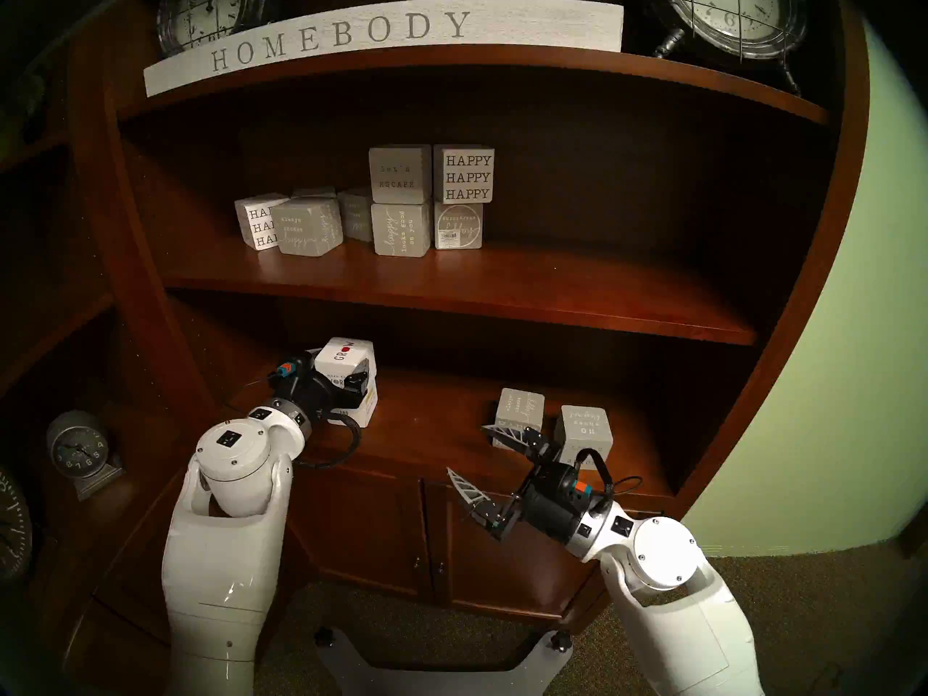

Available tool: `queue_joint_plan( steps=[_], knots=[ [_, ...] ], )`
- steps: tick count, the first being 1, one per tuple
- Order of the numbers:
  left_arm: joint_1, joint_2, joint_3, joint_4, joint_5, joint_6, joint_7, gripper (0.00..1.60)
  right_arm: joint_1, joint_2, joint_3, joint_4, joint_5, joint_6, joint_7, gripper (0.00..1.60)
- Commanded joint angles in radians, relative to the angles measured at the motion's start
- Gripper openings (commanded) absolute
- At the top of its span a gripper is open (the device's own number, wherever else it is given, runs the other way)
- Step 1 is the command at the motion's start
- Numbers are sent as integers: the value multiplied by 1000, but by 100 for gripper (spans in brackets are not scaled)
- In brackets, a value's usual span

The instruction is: Stack four cubes vertically into two groups

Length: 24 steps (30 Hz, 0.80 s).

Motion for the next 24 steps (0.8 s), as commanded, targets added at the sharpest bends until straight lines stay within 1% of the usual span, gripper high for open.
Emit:
queue_joint_plan(
  steps=[1,10,12,15,17,24],
  knots=[
    [-5,11,-4,-35,-18,-43,-22,160,4,-2,-2,-17,3,2,1,160],
    [-2,9,-7,-49,-13,-31,-20,160,3,-2,-2,-18,3,2,2,160],
    [1,14,-7,-52,-1,-31,-12,160,3,-2,-2,-18,3,2,2,160],
    [6,25,-12,-69,0,-41,-18,160,3,-3,-2,-17,3,2,2,160],
    [8,26,-17,-82,-16,-57,-29,160,4,-3,-2,-17,3,2,2,160],
    [24,25,-27,-134,-28,-42,-39,160,4,-3,-2,-17,2,2,2,160]
  ],
)
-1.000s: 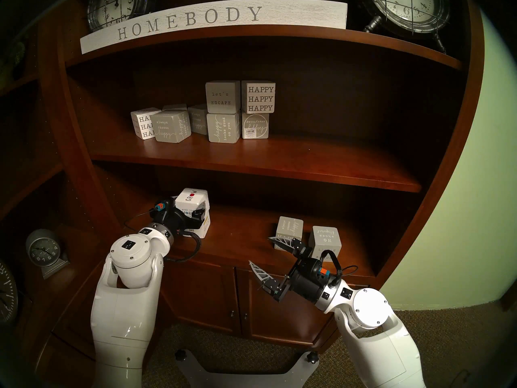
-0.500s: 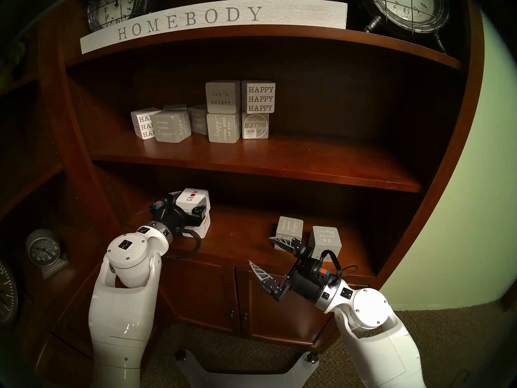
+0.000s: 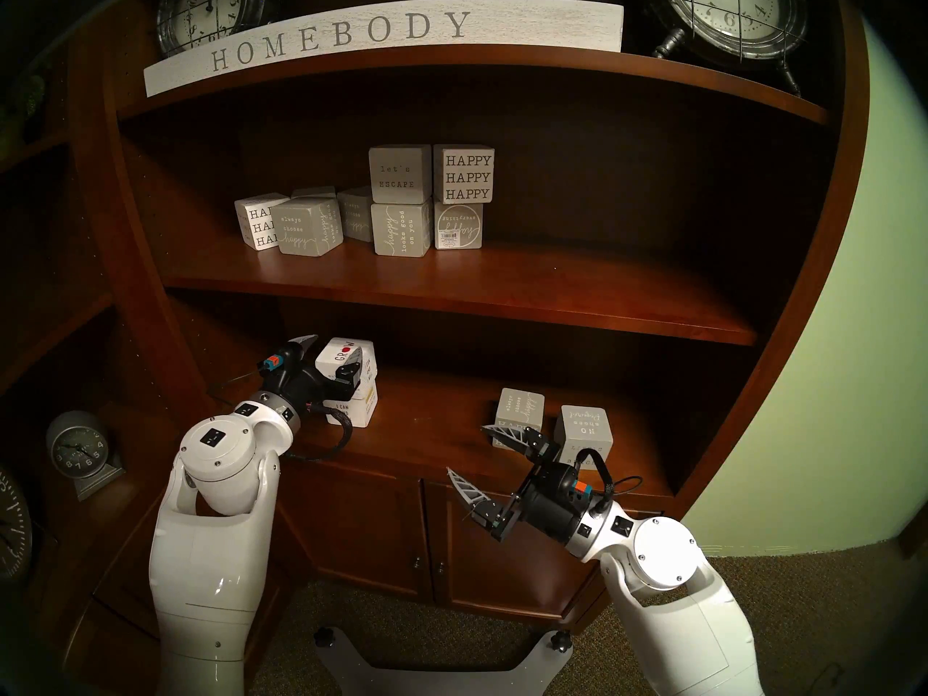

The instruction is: Stack four cubes vertically into two groups

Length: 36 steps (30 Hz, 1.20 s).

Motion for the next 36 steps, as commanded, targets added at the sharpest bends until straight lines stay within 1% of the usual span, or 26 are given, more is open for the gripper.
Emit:
queue_joint_plan(
  steps=[1,4,6,7,8,9,10,11,12,13,15,17,18,19,20,21,22,23,25,27,29,31,32,34,35,36],
  knots=[
    [22,6,-8,-84,-9,16,-16,160,4,-2,-2,-17,3,2,1,160],
    [66,27,-32,-115,-21,18,-46,160,4,-2,-2,-17,3,2,2,160],
    [108,45,-69,-142,-70,-4,-98,160,4,-3,-2,-16,3,1,2,160],
    [133,66,-81,-160,-54,-2,-105,160,4,-3,-2,-16,3,1,2,160],
    [146,73,-99,-169,-56,-8,-113,160,4,-3,-2,-16,3,0,2,160],
    [152,79,-127,-179,-81,-16,-150,160,4,-3,-2,-15,3,0,2,160],
    [176,89,-144,-200,-81,-11,-156,160,5,-3,-2,-15,3,-1,2,160],
    [158,94,-168,-192,-78,-26,-172,160,5,-3,-2,-14,2,-1,2,160],
    [206,101,-185,-232,-102,-39,-189,160,5,-3,-2,-14,2,-1,2,160],
    [192,97,-210,-223,-106,-29,-204,160,5,-3,-2,-14,2,-1,2,160],
    [222,101,-240,-248,-129,-37,-246,160,5,-3,-2,-13,2,-2,2,160],
    [251,106,-278,-253,-130,-29,-286,160,5,-4,-2,-13,2,-2,2,160],
    [289,110,-293,-268,-145,-37,-305,160,5,-4,-2,-13,2,-2,2,160],
    [251,108,-291,-245,-146,-26,-301,160,5,-4,-2,-12,1,-2,2,160],
    [292,106,-321,-263,-155,-36,-348,160,5,-4,-2,-12,1,-2,2,160],
    [296,107,-331,-258,-168,-33,-357,160,5,-4,-2,-12,1,-2,3,160],
    [339,105,-351,-270,-186,-40,-398,160,5,-4,-2,-12,1,-2,3,160],
    [323,99,-362,-254,-192,-36,-396,160,5,-4,-2,-12,1,-2,3,160],
    [340,97,-379,-242,-209,-42,-427,160,5,-4,-2,-12,1,-2,3,160],
    [384,97,-406,-251,-241,-61,-487,160,5,-4,-2,-13,1,-2,3,160],
    [390,98,-418,-246,-261,-74,-506,160,5,-5,-2,-13,1,-1,3,160],
    [433,108,-447,-254,-303,-105,-564,160,5,-5,-1,-14,1,-1,3,160],
    [427,112,-452,-245,-310,-110,-564,160,5,-5,-1,-14,1,-1,4,160],
    [460,127,-478,-238,-355,-144,-612,160,-7,-16,2,-20,-12,-17,-15,160],
    [460,127,-478,-238,-355,-144,-612,160,-7,-16,2,-20,-12,-17,-15,160],
    [460,131,-494,-219,-377,-166,-646,160,-30,-21,6,-46,-53,-33,-46,160]
  ],
)
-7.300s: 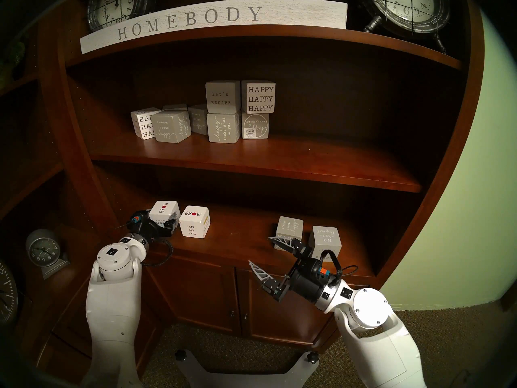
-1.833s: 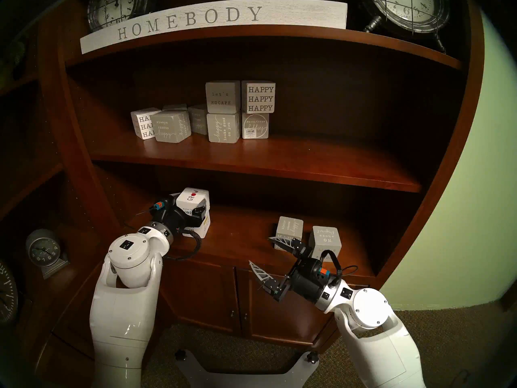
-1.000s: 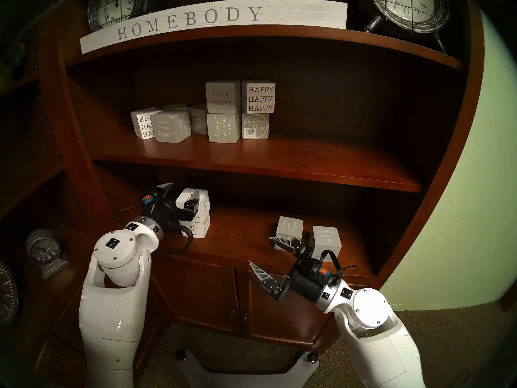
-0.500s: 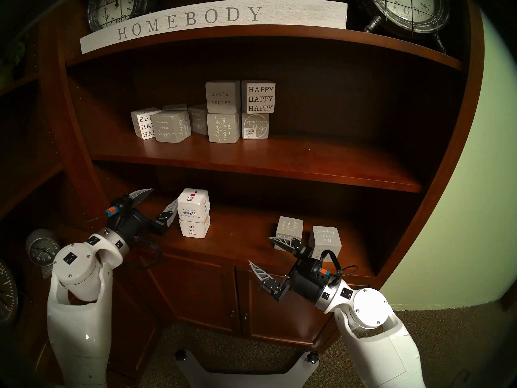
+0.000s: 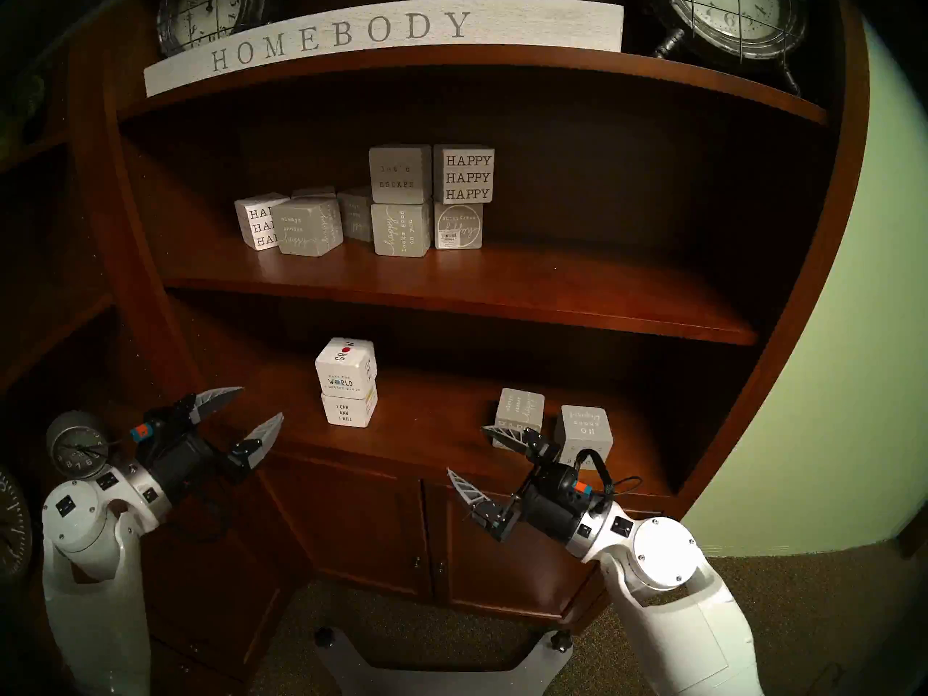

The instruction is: Stack four cubes vertically into two groups

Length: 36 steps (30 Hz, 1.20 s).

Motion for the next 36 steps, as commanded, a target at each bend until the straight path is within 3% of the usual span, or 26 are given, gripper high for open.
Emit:
queue_joint_plan(
  steps=[1,10,24,29,36],
  knots=[
    [75,27,-64,19,-105,-89,-121,160,-43,-23,7,-59,-58,-46,-57,160],
    [51,27,-72,66,-126,-132,-184,160,-180,-93,39,-162,-127,-66,-199,160],
    [43,21,-79,74,-130,-142,-206,160,-341,-187,161,-259,-111,-113,-388,160],
    [40,18,-81,75,-129,-143,-211,160,-352,-213,185,-260,-109,-129,-438,160],
    [38,14,-83,76,-127,-143,-215,160,-334,-223,212,-251,-45,-86,-465,160]
  ],
)
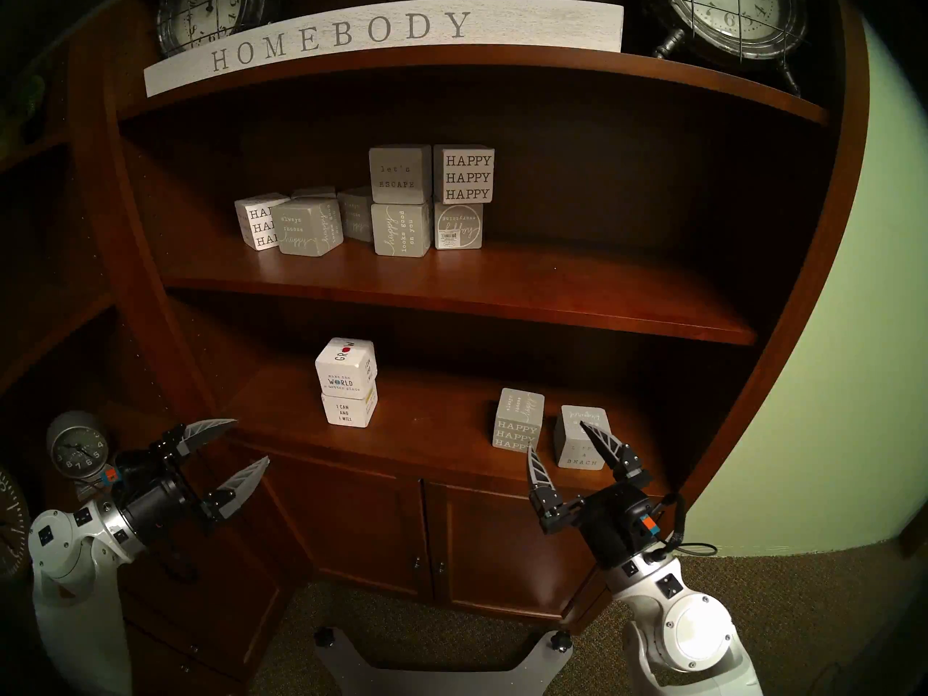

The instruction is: Stack four cubes vertically into two groups

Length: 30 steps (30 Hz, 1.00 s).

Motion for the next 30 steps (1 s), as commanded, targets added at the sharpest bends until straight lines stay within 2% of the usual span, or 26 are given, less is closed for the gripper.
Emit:
queue_joint_plan(
  steps=[1,2,7,17,30],
  knots=[
    [-3,-7,-1,-9,-7,-1,2,160,25,-28,26,1,77,39,-28,160],
    [-4,-9,-2,-9,-6,-1,0,160,48,-32,32,18,115,55,-32,160],
    [-6,-11,-3,-9,-4,0,-3,160,100,-34,45,49,152,105,-48,160],
    [-11,-19,-7,-8,1,1,-11,160,196,-21,49,124,139,143,-69,160],
    [-15,-26,-11,-9,6,3,-17,160,263,-25,23,178,127,177,-93,160]
  ],
)
